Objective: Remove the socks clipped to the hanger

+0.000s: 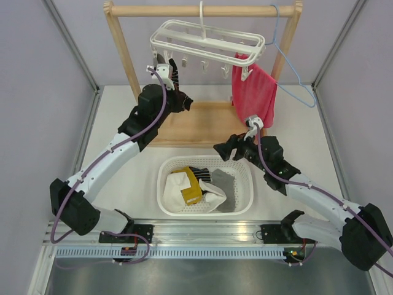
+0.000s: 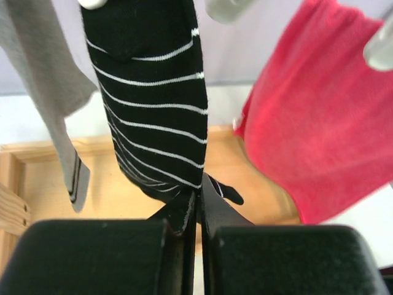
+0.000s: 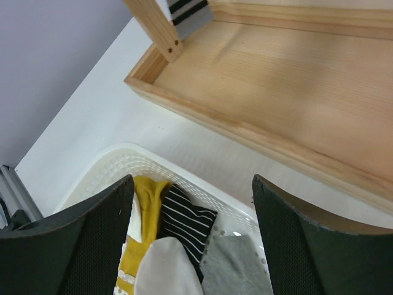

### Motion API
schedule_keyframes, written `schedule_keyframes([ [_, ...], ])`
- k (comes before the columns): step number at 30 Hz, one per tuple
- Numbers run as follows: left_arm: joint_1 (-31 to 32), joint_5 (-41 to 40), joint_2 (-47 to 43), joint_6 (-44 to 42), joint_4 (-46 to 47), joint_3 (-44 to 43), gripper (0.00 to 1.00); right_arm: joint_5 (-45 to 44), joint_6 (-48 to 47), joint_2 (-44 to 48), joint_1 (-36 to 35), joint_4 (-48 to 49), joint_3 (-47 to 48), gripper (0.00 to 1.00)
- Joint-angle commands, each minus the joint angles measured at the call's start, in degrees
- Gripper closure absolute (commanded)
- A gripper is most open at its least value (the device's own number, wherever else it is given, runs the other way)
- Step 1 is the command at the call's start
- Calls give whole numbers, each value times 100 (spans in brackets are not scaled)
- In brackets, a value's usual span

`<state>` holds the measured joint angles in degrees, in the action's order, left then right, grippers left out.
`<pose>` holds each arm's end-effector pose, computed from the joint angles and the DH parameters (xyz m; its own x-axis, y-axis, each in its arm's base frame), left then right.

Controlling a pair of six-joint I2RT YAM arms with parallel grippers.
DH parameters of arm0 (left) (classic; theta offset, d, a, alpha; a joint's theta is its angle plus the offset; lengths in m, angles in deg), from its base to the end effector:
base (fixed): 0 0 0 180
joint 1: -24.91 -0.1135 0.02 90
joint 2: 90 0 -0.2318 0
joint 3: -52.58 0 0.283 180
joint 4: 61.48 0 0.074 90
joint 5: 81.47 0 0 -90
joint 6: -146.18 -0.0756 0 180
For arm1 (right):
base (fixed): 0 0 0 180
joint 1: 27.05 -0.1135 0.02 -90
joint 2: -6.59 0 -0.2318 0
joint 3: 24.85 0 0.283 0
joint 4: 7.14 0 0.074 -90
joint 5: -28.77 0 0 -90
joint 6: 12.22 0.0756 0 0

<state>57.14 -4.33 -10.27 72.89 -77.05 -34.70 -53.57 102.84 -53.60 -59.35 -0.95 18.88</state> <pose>0.3520 -0.2020 0.3582 -0.2089 -0.1997 -0.9573 0.2855 0.9238 -0.2550 0.2674 0.1810 0.2079 -0.4078 0.2388 -0.8813 -0.5163 0.7357 0.4383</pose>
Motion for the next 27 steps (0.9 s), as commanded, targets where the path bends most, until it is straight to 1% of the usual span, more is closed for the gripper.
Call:
schedule_keyframes([
  [1,-15,653,-167,342,-763,-300,98,-388,-405,-116,-382,310,647,19],
  [4,-15,934,-220,368,-1124,-379,98,-423,-667,-239,-567,179,1112,19],
  [7,-15,1242,-299,412,-1292,-344,98,-458,-896,-459,-716,12,1613,18],
  [11,-15,1628,-396,465,-1451,-274,98,-607,-1011,-775,-840,37,1984,19],
  [18,-15,1875,-519,526,-1433,-203,98,-731,-1178,-1364,-1112,-16,2563,19],
  [21,-15,1989,-519,561,-1433,-195,98,-1011,-1284,-1619,-1288,-103,2774,20],
  [27,-15,2086,-572,588,-1425,-151,98,-1214,-1424,-2093,-1473,-182,3152,20],
])
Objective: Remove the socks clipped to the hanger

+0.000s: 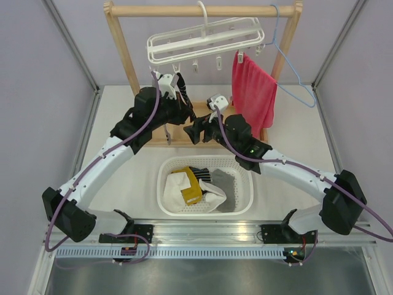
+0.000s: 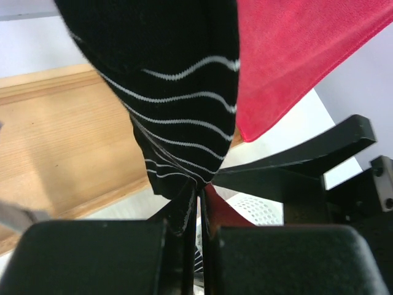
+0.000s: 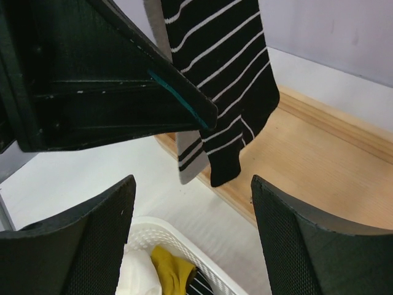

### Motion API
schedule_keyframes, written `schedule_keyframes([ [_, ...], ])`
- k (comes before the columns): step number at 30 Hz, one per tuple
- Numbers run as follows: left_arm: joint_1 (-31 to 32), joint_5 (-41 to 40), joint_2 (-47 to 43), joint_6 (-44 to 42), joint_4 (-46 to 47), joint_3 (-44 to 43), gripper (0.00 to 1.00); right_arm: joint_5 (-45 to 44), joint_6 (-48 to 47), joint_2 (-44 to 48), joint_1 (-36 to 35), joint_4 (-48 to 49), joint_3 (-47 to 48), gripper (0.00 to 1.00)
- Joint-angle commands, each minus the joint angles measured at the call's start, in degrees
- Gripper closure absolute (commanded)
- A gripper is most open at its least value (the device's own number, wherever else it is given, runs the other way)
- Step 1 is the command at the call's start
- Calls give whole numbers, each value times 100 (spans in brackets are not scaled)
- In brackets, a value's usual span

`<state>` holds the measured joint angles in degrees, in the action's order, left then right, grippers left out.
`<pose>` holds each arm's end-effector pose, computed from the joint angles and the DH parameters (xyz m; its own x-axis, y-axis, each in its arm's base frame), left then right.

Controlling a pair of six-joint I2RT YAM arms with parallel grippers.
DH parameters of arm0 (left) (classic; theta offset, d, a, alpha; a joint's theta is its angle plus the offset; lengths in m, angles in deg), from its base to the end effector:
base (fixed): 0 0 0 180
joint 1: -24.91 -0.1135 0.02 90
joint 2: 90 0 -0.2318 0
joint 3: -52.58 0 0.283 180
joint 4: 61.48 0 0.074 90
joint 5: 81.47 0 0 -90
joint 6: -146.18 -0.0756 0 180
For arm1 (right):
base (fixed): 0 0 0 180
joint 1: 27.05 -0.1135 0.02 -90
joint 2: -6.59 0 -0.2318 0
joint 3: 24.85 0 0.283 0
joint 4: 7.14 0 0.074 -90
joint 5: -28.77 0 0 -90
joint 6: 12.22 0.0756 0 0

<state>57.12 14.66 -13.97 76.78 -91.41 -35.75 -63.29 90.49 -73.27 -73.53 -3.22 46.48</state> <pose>0.3195 -0.2108 0.3536 -0.4566 -0.1258 -0.8807 0.4865 0.7935 -0.3656 0.2830 0.2941 0.2877 -0.2080 0.1003 -0.9730 -0.6707 0.7095 0.2165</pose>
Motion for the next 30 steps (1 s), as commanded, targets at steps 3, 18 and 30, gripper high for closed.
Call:
schedule_keyframes([
  [3,-13,257,-238,225,29,-28,98,-408,-251,-381,-107,19,594,22],
  [18,-13,354,-282,295,20,33,98,-1638,-576,-637,-300,932,332,96],
  [30,-30,-506,-720,-29,-348,-46,0,-1841,-568,-575,-371,897,173,99],
])
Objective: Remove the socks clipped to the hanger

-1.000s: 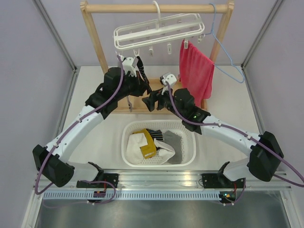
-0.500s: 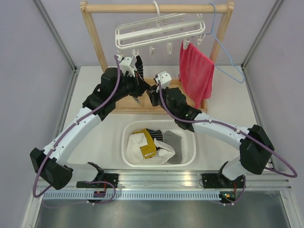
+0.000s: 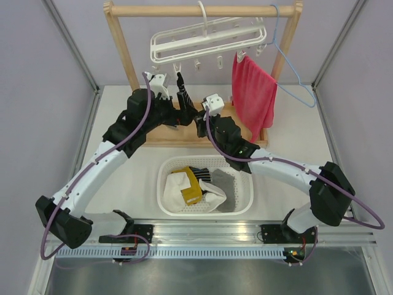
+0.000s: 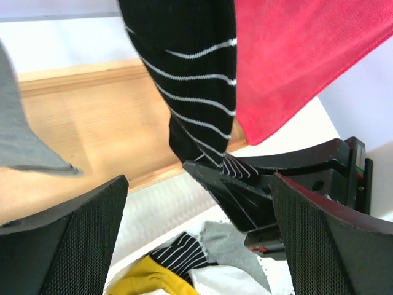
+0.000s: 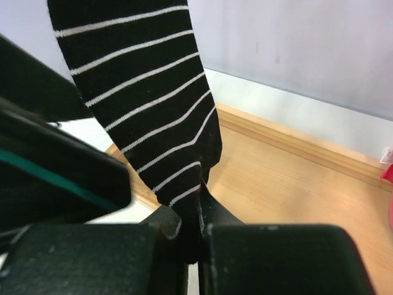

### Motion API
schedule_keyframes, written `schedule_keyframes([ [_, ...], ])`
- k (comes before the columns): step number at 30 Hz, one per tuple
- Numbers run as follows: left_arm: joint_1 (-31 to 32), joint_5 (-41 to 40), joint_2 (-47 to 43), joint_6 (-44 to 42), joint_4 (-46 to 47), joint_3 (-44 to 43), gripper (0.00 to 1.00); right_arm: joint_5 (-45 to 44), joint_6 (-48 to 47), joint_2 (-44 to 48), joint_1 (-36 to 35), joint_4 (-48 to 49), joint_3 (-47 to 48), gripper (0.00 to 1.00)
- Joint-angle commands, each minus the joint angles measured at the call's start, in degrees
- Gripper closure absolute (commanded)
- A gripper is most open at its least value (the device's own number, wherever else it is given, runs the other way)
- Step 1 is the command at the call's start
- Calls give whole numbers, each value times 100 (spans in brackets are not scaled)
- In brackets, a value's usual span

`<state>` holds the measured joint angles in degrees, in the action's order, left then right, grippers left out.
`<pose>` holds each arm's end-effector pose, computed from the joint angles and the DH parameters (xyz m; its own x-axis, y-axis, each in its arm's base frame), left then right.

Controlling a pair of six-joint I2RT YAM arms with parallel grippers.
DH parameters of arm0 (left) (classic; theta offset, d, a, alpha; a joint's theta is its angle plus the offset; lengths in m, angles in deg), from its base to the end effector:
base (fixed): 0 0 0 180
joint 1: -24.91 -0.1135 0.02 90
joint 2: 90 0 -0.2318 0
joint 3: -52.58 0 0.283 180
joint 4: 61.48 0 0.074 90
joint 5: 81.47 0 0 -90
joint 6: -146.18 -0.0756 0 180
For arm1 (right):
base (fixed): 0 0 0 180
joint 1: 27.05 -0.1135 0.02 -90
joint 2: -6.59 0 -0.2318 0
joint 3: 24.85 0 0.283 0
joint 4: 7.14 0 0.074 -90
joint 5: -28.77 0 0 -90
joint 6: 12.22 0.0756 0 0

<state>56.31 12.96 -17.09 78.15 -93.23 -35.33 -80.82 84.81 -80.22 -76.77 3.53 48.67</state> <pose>0.3113 -0.1969 0.3653 -0.4461 -0.1647 -0.8797 0.4482 0.8096 -0.3789 0.2958 0.3098 0.2732 -0.0908 0.0712 -0.9933 -0.4948 0.8624 0.1070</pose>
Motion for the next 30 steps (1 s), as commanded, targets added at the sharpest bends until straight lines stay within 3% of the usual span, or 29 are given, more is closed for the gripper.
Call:
schedule_keyframes([
  [1,51,-572,-452,-228,-211,-113,0,-80,9,111,-56,213,-46,99],
  [7,-98,-1005,-698,-326,-369,-193,0,-88,18,50,-109,99,-54,99],
  [12,-134,-1084,-541,-352,-396,-754,0,-115,-8,76,-126,64,-116,99],
  [23,-20,-1496,637,-650,-835,-2590,0,-185,-61,32,-135,99,-169,99],
  [30,323,-2314,1261,-985,-994,-3014,0,-220,-105,-12,-144,81,-177,99],
])
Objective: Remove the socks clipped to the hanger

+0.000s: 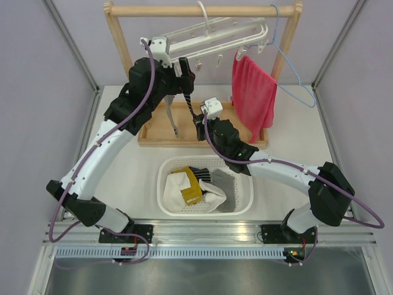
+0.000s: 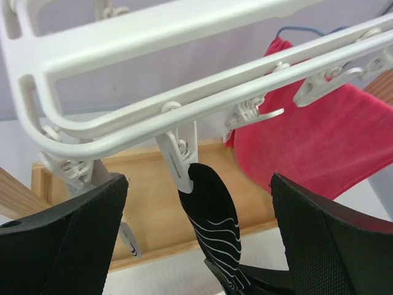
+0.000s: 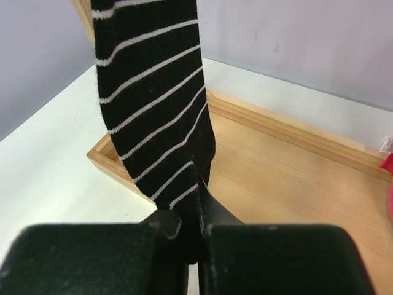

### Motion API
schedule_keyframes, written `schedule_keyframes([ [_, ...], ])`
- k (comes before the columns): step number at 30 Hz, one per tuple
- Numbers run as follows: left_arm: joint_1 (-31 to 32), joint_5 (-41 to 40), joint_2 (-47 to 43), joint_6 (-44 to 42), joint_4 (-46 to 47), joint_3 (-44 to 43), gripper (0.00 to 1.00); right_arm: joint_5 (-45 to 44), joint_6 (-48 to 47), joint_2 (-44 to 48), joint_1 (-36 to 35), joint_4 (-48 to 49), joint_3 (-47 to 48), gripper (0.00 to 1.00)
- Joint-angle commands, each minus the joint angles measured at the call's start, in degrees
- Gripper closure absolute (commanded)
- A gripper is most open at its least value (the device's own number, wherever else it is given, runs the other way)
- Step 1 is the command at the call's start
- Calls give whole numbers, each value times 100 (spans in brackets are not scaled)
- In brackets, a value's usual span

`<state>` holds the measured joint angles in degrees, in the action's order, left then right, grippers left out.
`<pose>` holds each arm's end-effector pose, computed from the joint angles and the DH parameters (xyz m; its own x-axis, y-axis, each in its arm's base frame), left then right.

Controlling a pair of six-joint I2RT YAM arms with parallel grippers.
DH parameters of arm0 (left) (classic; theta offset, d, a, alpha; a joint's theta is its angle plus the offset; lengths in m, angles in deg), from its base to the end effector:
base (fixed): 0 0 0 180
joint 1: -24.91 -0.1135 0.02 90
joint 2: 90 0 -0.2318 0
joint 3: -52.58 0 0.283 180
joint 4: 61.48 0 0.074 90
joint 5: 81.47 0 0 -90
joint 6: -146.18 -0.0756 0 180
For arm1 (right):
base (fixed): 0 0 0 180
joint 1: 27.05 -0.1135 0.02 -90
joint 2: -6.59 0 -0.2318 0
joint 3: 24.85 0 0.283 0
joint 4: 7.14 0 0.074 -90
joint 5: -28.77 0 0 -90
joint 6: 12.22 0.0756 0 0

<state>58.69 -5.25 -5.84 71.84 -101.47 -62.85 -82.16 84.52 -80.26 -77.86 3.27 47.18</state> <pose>0.3292 -0.1986 0.4686 -0.2143 -0.1721 -0.9615 0.2975 0.9261 -0.2320 0.2895 0.3124 0.2614 -0.1068 0.0425 -0.9934 -0.4897 0.8673 0.0897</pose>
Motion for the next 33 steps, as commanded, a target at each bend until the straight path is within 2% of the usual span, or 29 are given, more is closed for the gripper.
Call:
schedule_keyframes([
  [1,85,-581,205,-371,-170,-280,0,-69,-85,-16,-26,99,-29,99],
  [19,524,-1548,1207,-748,-222,-1176,0,10,-129,-69,-43,257,-204,99],
  [31,621,-2392,1533,-1109,-161,-1581,12,1,-226,-8,-114,292,-248,99],
  [33,612,-2471,1542,-1161,-117,-1581,17,19,-235,-8,-131,318,-266,99],
])
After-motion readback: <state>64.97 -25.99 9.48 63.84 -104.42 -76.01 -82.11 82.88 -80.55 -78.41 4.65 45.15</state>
